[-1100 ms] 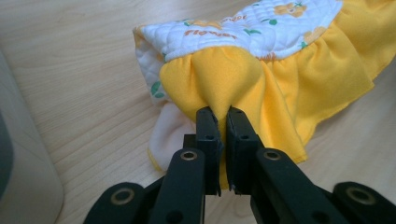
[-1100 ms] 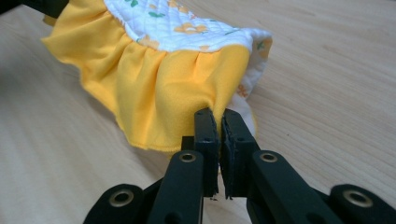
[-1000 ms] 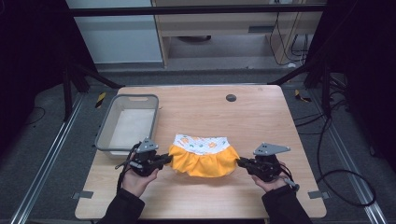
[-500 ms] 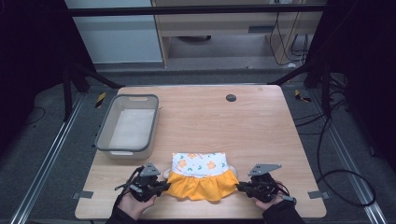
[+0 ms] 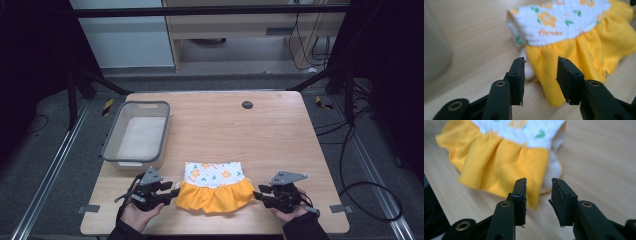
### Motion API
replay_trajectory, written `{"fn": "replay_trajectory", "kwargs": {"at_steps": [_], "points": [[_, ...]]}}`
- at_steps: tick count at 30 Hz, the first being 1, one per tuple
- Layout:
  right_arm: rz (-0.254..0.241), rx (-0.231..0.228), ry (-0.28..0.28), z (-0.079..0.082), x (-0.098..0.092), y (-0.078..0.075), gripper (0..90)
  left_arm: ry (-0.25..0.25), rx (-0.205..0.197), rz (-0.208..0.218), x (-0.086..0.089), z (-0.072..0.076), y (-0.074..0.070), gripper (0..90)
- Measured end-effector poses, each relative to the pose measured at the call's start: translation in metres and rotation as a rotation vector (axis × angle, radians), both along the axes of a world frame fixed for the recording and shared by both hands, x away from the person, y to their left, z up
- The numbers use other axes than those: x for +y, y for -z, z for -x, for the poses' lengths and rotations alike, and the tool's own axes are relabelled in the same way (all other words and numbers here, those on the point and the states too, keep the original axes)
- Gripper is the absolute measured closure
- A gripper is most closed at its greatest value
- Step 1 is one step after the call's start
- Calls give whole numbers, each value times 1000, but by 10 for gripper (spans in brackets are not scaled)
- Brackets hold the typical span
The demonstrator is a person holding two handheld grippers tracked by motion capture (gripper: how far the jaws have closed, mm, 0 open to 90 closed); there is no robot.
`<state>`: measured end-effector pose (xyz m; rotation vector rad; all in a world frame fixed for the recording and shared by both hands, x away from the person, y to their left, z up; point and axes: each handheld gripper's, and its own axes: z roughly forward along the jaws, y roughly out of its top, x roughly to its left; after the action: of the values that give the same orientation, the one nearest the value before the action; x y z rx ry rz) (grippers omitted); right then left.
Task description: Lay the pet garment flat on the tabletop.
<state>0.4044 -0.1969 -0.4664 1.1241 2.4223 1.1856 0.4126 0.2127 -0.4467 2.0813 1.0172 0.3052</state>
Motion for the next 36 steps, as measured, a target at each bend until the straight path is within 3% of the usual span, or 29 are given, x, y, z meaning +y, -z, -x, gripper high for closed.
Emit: {"fn": "replay_trajectory", "kwargs": {"at_steps": [3, 5, 12, 16, 17, 18, 19, 20, 22, 23, 24, 25, 26, 27, 28, 29, 33, 36], "points": [[-33, -28, 22, -6, -3, -9, 610, -28, -24, 19, 2, -8, -8, 539], [-51, -56, 36, -17, -1, -17, 570, -56, -42, 26, -2, -22, -13, 502], [-84, -33, 82, -61, 22, -17, 502, -111, -43, 1, -31, -64, -6, 419], [-68, 6, 86, -83, 41, -6, 480, -139, -11, -21, -39, -80, 3, 406], [-66, 13, 87, -86, 44, -3, 479, -146, 3, -26, -40, -84, 6, 406], [-60, 20, 87, -90, 47, 0, 482, -142, 50, -11, -40, -88, 11, 405], [-60, 20, 87, -90, 47, 0, 482, -142, 50, -11, -40, -88, 11, 408], [-42, 62, 86, -96, 55, 9, 521, -143, 95, 5, -40, -91, 17, 437], [-25, 98, 79, -99, 59, 16, 580, -143, 138, 20, -39, -92, 21, 508], [-25, 98, 79, -99, 59, 16, 580, -143, 138, 20, -39, -92, 21, 545], [-21, 121, 70, -100, 62, 21, 661, -139, 170, 28, -38, -92, 25, 589], [-21, 121, 70, -100, 62, 21, 661, -139, 170, 28, -38, -92, 25, 631], [-1, 132, 55, -99, 64, 23, 778, -133, 187, 24, -38, -92, 27, 681], [-1, 132, 55, -99, 64, 23, 778, -131, 195, 16, -39, -92, 29, 681], [13, 138, 46, -98, 65, 22, 854, -113, 194, 16, -41, -91, 30, 806], [13, 138, 46, -98, 65, 22, 854, -113, 194, 16, -41, -91, 30, 840], [10, 150, 29, -97, 64, 18, 876, -95, 186, 7, -44, -89, 30, 870], [-10, 135, 27, -97, 61, 11, 879, -86, 171, 16, -42, -89, 25, 879]]}}
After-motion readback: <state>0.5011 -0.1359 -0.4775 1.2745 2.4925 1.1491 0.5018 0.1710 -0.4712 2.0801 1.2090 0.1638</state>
